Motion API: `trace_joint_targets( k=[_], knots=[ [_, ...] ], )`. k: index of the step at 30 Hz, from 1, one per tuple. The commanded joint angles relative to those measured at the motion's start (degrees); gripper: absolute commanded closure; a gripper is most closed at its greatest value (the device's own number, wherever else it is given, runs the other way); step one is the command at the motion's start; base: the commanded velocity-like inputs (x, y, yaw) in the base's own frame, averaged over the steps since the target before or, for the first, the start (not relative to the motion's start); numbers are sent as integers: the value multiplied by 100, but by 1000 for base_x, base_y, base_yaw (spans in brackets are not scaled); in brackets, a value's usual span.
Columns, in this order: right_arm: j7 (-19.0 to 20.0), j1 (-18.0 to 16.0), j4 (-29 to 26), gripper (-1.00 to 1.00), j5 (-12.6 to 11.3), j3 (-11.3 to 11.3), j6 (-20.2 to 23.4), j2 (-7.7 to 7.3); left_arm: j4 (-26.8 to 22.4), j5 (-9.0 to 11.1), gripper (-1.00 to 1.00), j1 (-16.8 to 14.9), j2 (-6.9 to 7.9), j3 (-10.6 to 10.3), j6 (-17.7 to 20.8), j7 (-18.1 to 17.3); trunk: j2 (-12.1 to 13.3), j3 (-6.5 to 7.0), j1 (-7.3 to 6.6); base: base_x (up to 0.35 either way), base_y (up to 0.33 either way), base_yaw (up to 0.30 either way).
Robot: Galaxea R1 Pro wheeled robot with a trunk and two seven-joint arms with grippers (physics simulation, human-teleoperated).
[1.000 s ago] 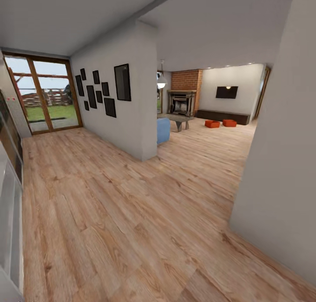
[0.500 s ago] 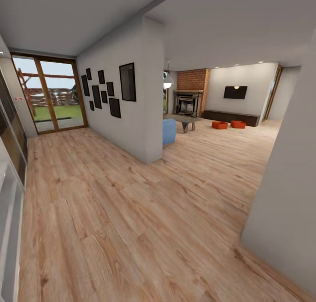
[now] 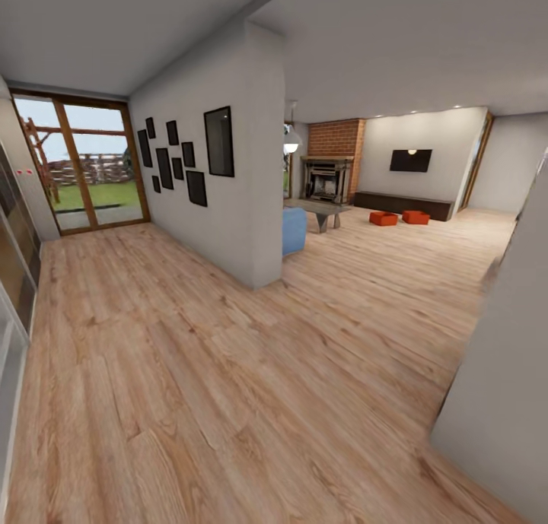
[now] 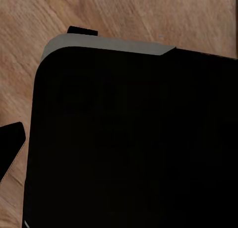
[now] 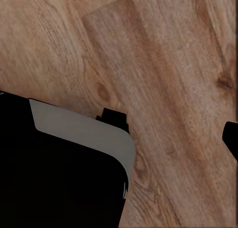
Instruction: Move the two storage containers from the living room to the garage. In the garage, place one container on the floor and stack the other container on top of it (either order is fine).
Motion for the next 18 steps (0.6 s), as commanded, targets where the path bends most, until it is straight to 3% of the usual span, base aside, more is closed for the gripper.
trace_joint_targets(
  k=[1,18],
  knots=[
    [15,-6,18,-100,-58,49,-35,3,-1,48,-100,-1,0,20,-8,-29,-2,-5,3,325,0,0],
    [14,-6,18,-100,-66,45,-54,10,-1,49,-100,-1,0,20,-8,-30,-2,-5,3,326,0,0]
  ],
)
